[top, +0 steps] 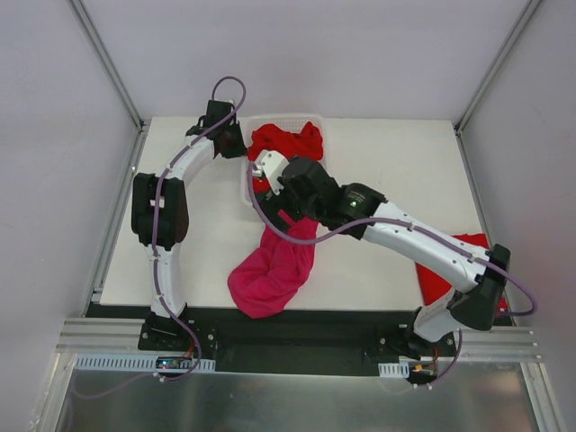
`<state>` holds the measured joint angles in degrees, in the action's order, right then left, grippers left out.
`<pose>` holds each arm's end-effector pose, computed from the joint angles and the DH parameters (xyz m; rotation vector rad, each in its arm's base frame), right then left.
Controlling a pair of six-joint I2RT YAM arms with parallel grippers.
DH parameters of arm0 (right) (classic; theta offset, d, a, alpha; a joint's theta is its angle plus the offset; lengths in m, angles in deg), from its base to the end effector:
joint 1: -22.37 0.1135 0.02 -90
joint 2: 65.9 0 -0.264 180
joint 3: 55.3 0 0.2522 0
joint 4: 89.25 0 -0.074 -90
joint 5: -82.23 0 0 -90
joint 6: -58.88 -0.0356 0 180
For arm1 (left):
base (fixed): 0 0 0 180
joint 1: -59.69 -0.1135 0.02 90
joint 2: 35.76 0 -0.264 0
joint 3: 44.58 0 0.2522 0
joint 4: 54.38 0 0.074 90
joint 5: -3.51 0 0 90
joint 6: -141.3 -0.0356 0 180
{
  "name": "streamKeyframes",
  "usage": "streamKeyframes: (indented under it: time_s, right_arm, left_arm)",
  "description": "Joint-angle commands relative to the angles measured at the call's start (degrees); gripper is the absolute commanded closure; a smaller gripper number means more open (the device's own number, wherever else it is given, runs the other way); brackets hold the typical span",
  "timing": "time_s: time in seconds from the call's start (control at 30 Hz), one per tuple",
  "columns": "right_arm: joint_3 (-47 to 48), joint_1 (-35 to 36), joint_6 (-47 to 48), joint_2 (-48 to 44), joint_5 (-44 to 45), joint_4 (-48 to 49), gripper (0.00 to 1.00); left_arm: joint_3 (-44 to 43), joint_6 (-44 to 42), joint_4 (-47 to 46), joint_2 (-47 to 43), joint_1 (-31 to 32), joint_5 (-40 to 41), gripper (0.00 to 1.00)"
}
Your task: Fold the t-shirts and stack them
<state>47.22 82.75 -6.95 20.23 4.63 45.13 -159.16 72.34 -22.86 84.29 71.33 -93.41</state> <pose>0.1742 0.2910 0.3949 -1.2935 1.6186 0.1633 0.4796 -0.1032 0.2522 -0.1166 2.2449 -0.4456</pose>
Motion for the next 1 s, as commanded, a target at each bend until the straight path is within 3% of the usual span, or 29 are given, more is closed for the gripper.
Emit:
streamKeyframes:
  time_s: [0.0, 0.17, 0.3, 0.57, 0.73, 0.77, 0.83, 0.87, 0.93, 0.97]
  right_arm:
    - [4.59, -0.61, 1.76, 9.74, 9.74, 3.38, 0.03]
    - [6.7, -3.25, -0.34, 18.1, 4.66, 3.99, 0.01]
    - [10.38, -6.67, -3.41, 23.11, 6.4, 2.16, 0.06]
    - [9.16, -10.72, -6.23, 21.1, 8.51, 1.71, 0.06]
    - [9.6, -12.04, -6.58, 23.82, 2.82, 1.19, 0.11]
    - [9.95, -12.04, -6.5, 24.96, 2.11, 0.92, 0.24]
    - [10.21, -12.04, -6.85, 25.84, 0.35, 0.4, 0.36]
    - [10.13, -12.13, -6.76, 26.11, -0.53, 0.3, 0.54]
    - [10.3, -12.3, -7.29, 26.2, -1.59, 0.04, 0.73]
    - [10.39, -12.3, -7.64, 26.11, -1.68, -0.39, 0.97]
  left_arm:
    - [0.53, -0.82, -1.5, -5.35, -0.12, 1.73, 1.0]
    - [1.5, -0.73, -1.59, -5.7, -0.04, 1.64, 1.0]
    - [2.38, -1.0, -1.85, -6.14, -0.04, 2.43, 1.0]
    - [2.11, -1.35, -2.03, -6.76, -0.04, 2.35, 1.0]
    - [2.2, -1.7, -2.11, -6.58, -0.04, 2.44, 1.0]
    - [2.2, -1.7, -2.03, -6.58, -0.12, 2.52, 1.0]
    - [2.2, -1.96, -2.11, -6.67, -0.13, 2.7, 1.0]
    - [2.29, -2.14, -2.03, -6.76, -0.13, 2.79, 1.0]
    - [2.2, -2.32, -2.11, -6.85, -0.13, 3.05, 1.0]
    - [2.11, -2.4, -2.11, -6.85, -0.13, 3.05, 1.0]
